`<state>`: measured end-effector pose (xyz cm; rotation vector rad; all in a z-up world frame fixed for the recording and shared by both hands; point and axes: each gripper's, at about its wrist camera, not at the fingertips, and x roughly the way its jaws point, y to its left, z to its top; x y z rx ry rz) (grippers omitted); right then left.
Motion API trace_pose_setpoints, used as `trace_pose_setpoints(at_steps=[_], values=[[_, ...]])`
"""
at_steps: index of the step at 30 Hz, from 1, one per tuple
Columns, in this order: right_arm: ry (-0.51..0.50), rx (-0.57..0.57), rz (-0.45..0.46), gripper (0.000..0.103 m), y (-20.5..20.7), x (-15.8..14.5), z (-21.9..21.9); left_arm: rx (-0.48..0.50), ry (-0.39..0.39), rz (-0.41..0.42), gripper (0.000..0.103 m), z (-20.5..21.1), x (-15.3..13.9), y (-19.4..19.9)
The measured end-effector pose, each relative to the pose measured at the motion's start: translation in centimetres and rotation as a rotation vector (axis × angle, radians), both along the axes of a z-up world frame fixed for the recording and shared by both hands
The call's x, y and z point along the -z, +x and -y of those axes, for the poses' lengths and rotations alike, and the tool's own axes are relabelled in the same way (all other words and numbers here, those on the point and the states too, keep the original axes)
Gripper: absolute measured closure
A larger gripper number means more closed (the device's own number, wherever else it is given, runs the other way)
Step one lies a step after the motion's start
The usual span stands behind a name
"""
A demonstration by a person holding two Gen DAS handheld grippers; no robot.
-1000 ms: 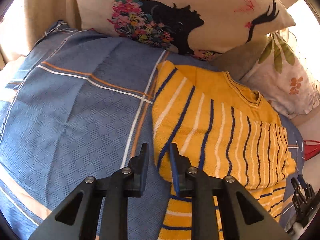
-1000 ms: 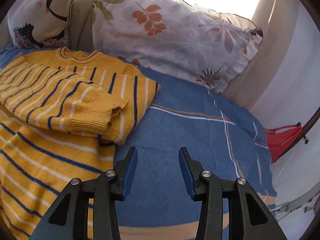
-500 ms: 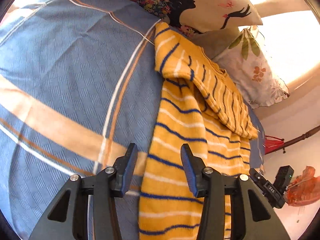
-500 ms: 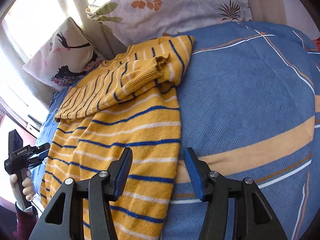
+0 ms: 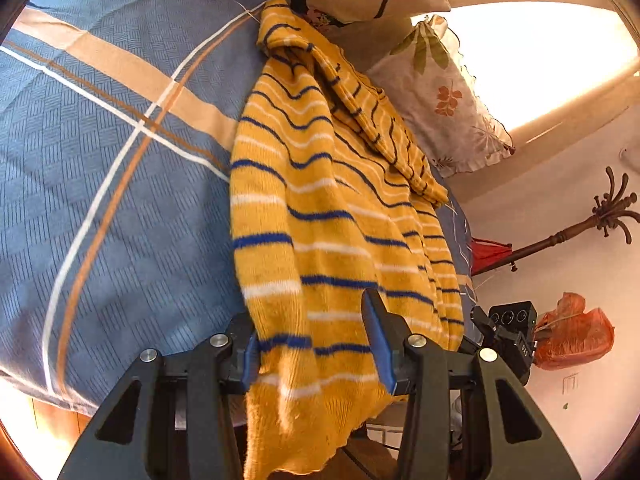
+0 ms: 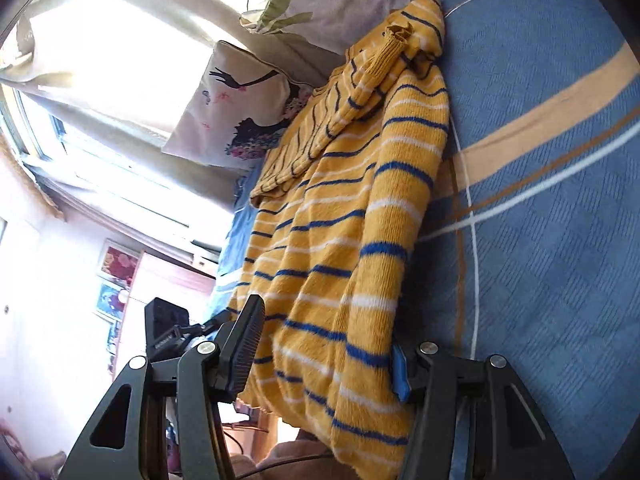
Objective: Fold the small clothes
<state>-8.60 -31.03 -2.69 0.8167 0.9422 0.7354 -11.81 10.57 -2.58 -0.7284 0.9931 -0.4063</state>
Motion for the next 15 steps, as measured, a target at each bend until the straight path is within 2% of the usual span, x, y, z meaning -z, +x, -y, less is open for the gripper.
trace_pose_setpoints(at_steps=[7, 10, 11, 12, 13, 14, 15], values=[[0.01, -0.052, -0.009, 0.042, -3.9, 1.4, -1.7, 0.012, 0.024, 0.021, 0.058, 1.3, -0.1, -1.3], [0.022, -0.021, -0.005, 0.044, -4.2, 1.8, -1.7, -0.013, 0.016, 0.026, 0.056, 1.4, 0.1, -1.3], [0.003, 0.001, -0.001, 0.052, -4.3, 1.6, -1.7, -0.028, 0.023, 0.03, 0.057, 1.5, 0.1, -1.4], [-0.038, 0.027, -0.001, 0.074, -4.6, 1.5, -1.7, -0.048, 0.047, 0.023, 0.076, 1.6, 0.1, -1.5], [-0.083, 0.039, -0.01, 0.088, -4.6, 1.5, -1.9, -0.056, 0.083, 0.005, 0.095, 1.7, 0.1, -1.2], [-0.097, 0.039, -0.017, 0.093, -4.6, 1.5, -1.9, -0.064, 0.071, -0.002, 0.096, 1.2, 0.1, -1.0], [-0.09, 0.039, -0.013, 0.093, -4.6, 1.3, -1.7, -0.088, 0.04, 0.002, 0.096, 0.4, -0.1, -0.9]])
